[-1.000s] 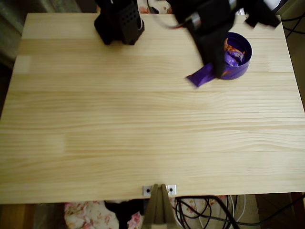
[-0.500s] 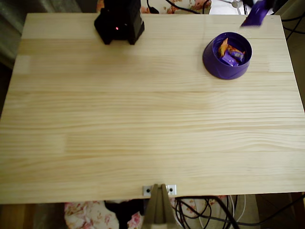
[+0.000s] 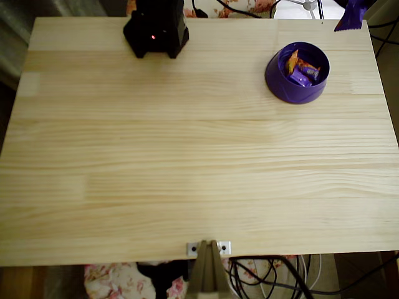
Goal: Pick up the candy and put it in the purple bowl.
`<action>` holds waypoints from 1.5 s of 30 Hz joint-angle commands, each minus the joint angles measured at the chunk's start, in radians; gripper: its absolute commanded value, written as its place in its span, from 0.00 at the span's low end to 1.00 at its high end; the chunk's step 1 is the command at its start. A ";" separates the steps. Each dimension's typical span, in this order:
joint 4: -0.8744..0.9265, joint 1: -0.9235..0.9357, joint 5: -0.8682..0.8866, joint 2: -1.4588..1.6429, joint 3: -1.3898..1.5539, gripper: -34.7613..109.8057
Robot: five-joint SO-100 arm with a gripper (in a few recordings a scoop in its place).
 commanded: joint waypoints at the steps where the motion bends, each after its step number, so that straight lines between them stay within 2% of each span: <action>1: -0.025 0.006 0.012 0.048 -0.002 0.24; 41: 0.005 0.020 0.083 0.115 0.097 0.31; 45: 0.006 0.020 0.091 0.120 0.100 0.35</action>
